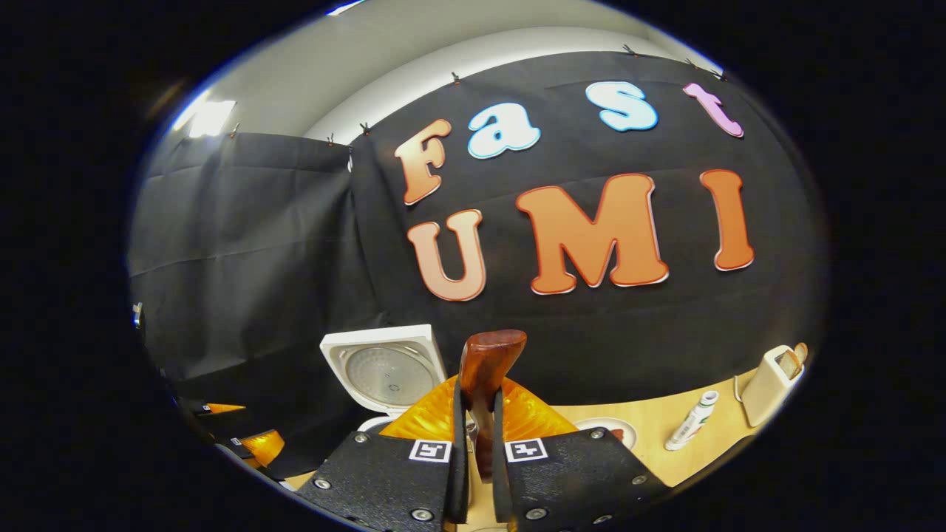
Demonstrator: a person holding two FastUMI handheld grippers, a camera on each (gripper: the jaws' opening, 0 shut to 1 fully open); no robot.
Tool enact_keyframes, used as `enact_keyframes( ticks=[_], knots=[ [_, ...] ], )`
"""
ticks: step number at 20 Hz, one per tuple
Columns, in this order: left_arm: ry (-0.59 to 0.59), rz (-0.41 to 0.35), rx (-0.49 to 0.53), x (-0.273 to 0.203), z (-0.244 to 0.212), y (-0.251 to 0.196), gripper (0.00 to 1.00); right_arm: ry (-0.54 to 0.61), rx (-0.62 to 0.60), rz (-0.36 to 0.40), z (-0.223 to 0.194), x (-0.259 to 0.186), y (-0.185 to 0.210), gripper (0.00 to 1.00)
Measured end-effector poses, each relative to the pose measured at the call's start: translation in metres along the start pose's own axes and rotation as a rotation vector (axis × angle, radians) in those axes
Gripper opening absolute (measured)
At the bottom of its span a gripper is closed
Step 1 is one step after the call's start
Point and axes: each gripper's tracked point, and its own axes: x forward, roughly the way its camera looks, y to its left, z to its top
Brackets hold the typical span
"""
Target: Close the left gripper, press the button to open the rice cooker; take a wooden spoon from the chopstick holder with the right hand, scoop a spoonful of rice and pour it into the rice cooker, then put the wooden spoon back into the chopstick holder.
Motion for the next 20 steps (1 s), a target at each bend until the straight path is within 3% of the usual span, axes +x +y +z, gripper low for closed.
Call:
enact_keyframes(
  ticks=[1,4,7,8,10,14,15,17,20],
  knots=[
    [-0.003,-0.009,0.002,-0.001,0.002,-0.009,0.99,0.005,-0.005,-0.029,-0.001,-0.010,-0.016,0.12],
    [-0.002,-0.026,0.003,-0.002,0.006,-0.031,0.95,0.029,-0.002,-0.109,-0.009,-0.041,-0.062,0.12],
    [-0.004,-0.022,0.006,-0.003,0.012,-0.045,0.99,0.062,0.018,-0.187,-0.025,-0.070,-0.101,0.08],
    [-0.001,-0.024,0.006,-0.001,0.013,-0.050,0.96,0.075,0.033,-0.214,-0.032,-0.081,-0.114,0.13],
    [0.004,-0.023,0.000,-0.003,0.016,-0.056,0.99,0.099,0.068,-0.267,-0.046,-0.099,-0.137,0.12],
    [-0.007,-0.004,-0.013,-0.002,0.030,-0.058,0.95,0.117,0.125,-0.363,-0.064,-0.136,-0.178,0.12],
    [-0.009,0.003,-0.013,-0.003,0.032,-0.058,0.99,0.126,0.132,-0.386,-0.070,-0.145,-0.187,0.12],
    [-0.013,0.017,-0.006,-0.003,0.037,-0.057,0.96,0.156,0.157,-0.436,-0.087,-0.163,-0.207,0.12],
    [-0.024,0.042,0.007,-0.003,0.042,-0.056,0.99,0.179,0.200,-0.490,-0.110,-0.182,-0.222,0.13]
  ],
)
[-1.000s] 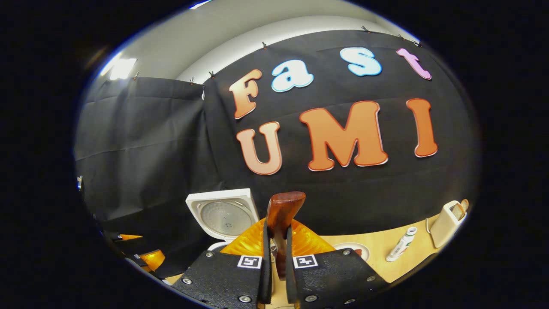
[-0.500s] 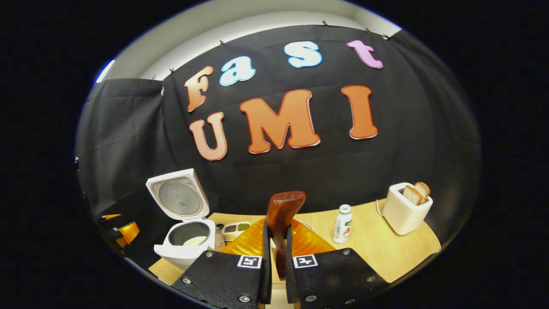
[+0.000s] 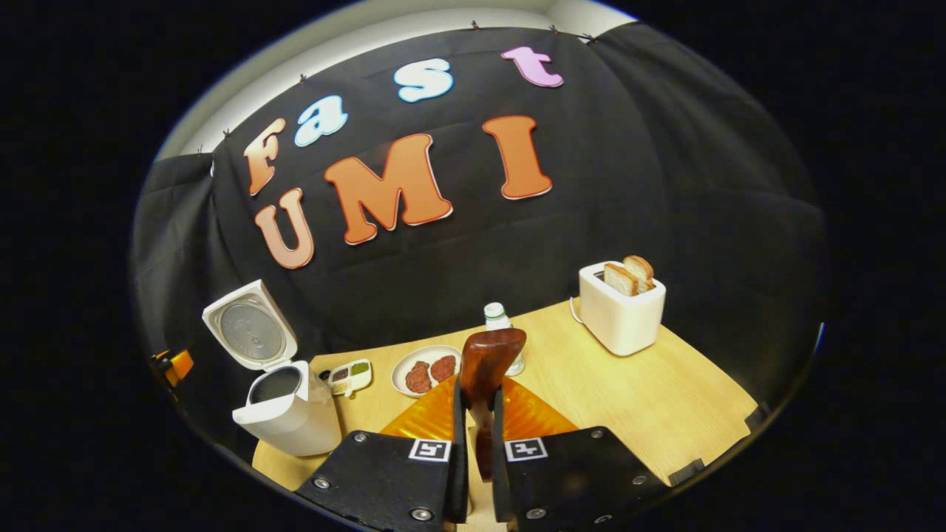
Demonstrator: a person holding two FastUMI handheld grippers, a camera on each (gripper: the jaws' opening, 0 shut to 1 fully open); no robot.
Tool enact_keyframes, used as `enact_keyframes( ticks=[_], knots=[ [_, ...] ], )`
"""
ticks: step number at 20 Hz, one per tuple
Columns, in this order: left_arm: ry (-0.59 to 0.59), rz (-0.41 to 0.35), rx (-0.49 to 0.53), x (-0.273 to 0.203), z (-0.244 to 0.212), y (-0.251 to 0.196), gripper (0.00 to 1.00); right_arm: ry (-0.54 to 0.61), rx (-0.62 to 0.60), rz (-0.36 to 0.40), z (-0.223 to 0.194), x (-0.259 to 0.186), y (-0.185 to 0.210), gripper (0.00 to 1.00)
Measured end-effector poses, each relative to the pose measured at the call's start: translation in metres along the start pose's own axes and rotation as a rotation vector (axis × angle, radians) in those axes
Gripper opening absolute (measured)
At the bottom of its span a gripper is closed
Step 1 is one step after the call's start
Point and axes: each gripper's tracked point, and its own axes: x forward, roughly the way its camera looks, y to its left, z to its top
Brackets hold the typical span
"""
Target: Close the left gripper, press the button to open the rice cooker; take a wooden spoon from the chopstick holder with the right hand, scoop a spoonful of rice and pour it into the rice cooker, then put the wooden spoon back into the chopstick holder.
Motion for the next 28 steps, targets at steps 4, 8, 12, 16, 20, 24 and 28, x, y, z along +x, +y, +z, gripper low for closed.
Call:
enact_keyframes(
  ticks=[4,8,12,16,20,24,28],
  knots=[
    [-0.016,0.022,-0.006,-0.002,0.012,0.002,0.99,0.044,0.035,-0.044,-0.031,-0.010,-0.027,0.13],
    [-0.055,0.047,-0.011,-0.003,0.028,0.006,0.99,0.067,0.066,-0.066,-0.054,-0.013,-0.046,0.13],
    [-0.067,0.071,-0.010,0.002,0.036,0.012,0.97,0.075,0.116,-0.069,-0.078,-0.009,-0.056,0.13],
    [-0.078,0.095,-0.045,0.008,0.049,0.023,0.95,0.088,0.194,-0.081,-0.097,-0.006,-0.063,0.14],
    [-0.134,0.108,-0.060,0.007,0.065,0.034,0.95,0.102,0.225,-0.073,-0.115,-0.004,-0.064,0.18],
    [-0.109,0.104,-0.118,0.026,0.055,0.041,0.99,0.109,0.262,-0.046,-0.118,-0.006,-0.065,0.20],
    [-0.122,0.112,-0.136,0.042,0.073,0.055,0.95,0.124,0.275,-0.058,-0.116,-0.010,-0.076,0.41]
  ],
)
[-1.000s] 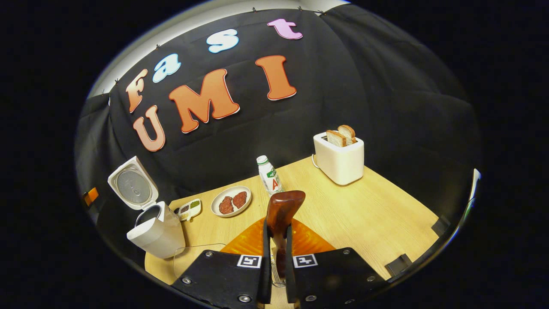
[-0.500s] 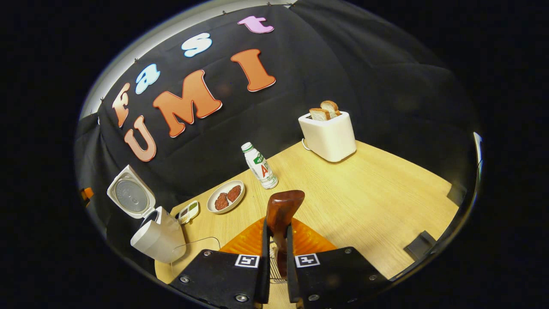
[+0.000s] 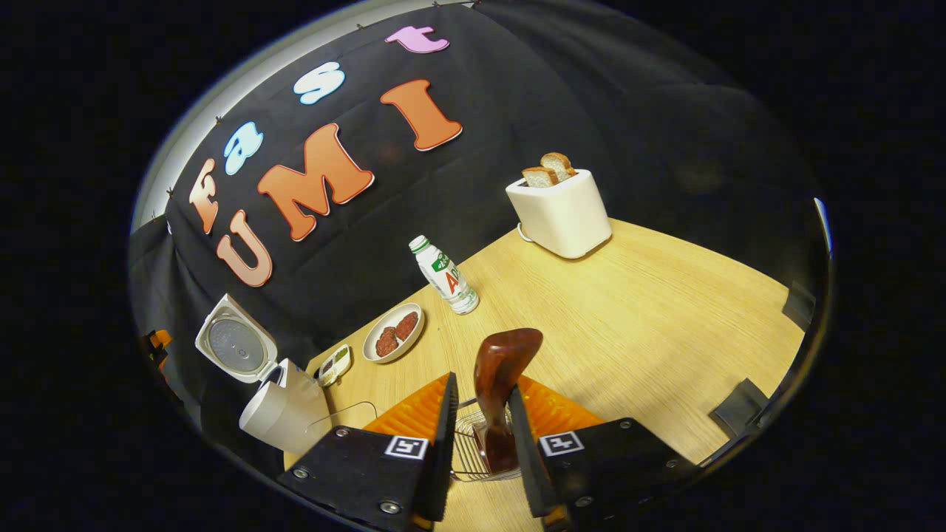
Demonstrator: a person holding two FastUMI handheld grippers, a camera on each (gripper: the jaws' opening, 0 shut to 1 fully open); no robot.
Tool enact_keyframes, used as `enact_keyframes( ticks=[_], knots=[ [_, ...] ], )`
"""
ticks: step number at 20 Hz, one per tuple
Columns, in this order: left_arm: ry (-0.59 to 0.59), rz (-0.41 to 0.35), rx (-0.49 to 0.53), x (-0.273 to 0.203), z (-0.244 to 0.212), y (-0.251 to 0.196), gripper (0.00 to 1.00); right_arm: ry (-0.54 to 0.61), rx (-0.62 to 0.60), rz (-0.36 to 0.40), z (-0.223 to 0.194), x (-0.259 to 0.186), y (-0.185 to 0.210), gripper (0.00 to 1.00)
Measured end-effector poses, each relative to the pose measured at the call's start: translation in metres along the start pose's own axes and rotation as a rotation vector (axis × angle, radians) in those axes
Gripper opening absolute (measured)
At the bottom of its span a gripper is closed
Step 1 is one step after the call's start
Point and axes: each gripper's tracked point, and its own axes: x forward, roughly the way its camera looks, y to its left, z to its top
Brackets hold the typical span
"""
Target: Close the left gripper, press the button to open the rice cooker; take a wooden spoon from the chopstick holder with the right hand, scoop a spoonful of rice and pour it into the rice cooker, then put the wooden spoon back into the chopstick holder.
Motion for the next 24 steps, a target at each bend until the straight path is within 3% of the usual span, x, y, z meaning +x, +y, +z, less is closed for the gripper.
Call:
enact_keyframes(
  ticks=[1,2,4,8,13,17,19,24],
  knots=[
    [-0.004,0.003,-0.010,0.005,0.006,0.003,0.99,-0.012,-0.014,-0.009,0.006,-0.004,-0.003,0.47],
    [-0.008,0.009,-0.021,0.011,0.011,0.009,0.99,-0.023,-0.029,-0.021,0.011,-0.008,-0.007,0.59],
    [-0.010,0.009,-0.047,0.024,0.020,0.014,0.95,-0.051,-0.068,-0.054,0.026,-0.018,-0.015,0.74],
    [0.034,-0.001,-0.117,0.058,0.040,0.024,0.99,-0.130,-0.136,-0.105,0.065,-0.046,-0.024,0.88],
    [0.107,-0.050,-0.220,0.117,0.053,0.018,0.95,-0.260,-0.245,-0.144,0.125,-0.089,-0.021,0.93],
    [0.194,-0.068,-0.259,0.177,0.049,0.007,0.95,-0.337,-0.259,-0.174,0.153,-0.121,-0.017,0.94],
    [0.266,-0.035,-0.208,0.198,0.032,0.005,0.95,-0.364,-0.266,-0.199,0.160,-0.134,-0.023,0.94],
    [0.299,-0.013,-0.065,0.243,0.021,-0.018,0.98,-0.404,-0.291,-0.308,0.172,-0.169,-0.049,0.94]
  ],
)
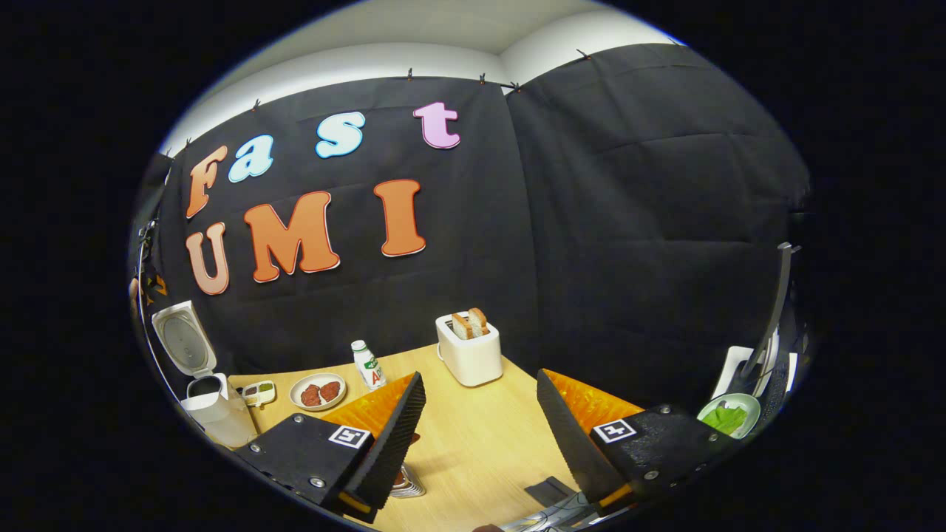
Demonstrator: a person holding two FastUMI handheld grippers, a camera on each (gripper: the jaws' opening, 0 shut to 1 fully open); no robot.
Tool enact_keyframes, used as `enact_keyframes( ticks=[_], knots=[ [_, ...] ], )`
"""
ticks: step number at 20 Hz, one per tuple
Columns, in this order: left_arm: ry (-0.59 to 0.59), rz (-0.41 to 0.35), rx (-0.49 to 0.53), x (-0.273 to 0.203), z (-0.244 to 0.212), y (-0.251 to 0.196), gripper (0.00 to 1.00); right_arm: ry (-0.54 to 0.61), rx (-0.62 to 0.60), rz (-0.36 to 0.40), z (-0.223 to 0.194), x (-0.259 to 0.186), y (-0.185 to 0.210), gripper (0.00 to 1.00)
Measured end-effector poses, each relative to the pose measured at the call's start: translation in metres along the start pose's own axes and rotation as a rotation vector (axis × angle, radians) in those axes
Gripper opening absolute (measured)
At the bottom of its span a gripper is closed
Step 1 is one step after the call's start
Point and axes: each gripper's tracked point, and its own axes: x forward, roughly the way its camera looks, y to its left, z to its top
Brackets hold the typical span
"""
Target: Close the left gripper, press the button to open the rice cooker; take a wooden spoon from the chopstick holder with the right hand, scoop a spoonful of rice and pour it into the rice cooker, then put the wooden spoon back into the chopstick holder.
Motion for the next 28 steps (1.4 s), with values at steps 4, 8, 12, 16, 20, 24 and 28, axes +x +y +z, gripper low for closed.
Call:
enact_keyframes(
  ticks=[4,8,12,16,20,24,28],
  knots=[
    [0.094,0.055,-0.028,0.020,-0.033,-0.007,1.00,-0.011,0.015,-0.037,0.002,-0.009,-0.009,0.94],
    [0.111,0.036,-0.023,0.027,-0.040,-0.012,1.00,0.011,0.013,-0.027,-0.008,-0.010,-0.007,0.94],
    [0.176,0.014,-0.032,0.003,-0.058,-0.019,1.00,0.035,0.042,0.007,-0.013,-0.004,0.006,0.94],
    [0.260,-0.016,-0.054,-0.037,-0.092,-0.024,1.00,0.068,0.033,0.053,-0.024,0.009,0.018,0.94],
    [0.332,-0.043,-0.066,-0.072,-0.139,-0.035,1.00,0.097,0.046,0.104,-0.029,0.021,0.035,0.94],
    [0.449,-0.045,-0.072,-0.088,-0.186,-0.037,1.00,0.099,0.021,0.155,-0.030,0.027,0.050,0.94],
    [0.494,-0.034,-0.054,-0.095,-0.213,-0.036,1.00,0.124,0.009,0.190,-0.041,0.028,0.060,0.94]
  ],
)
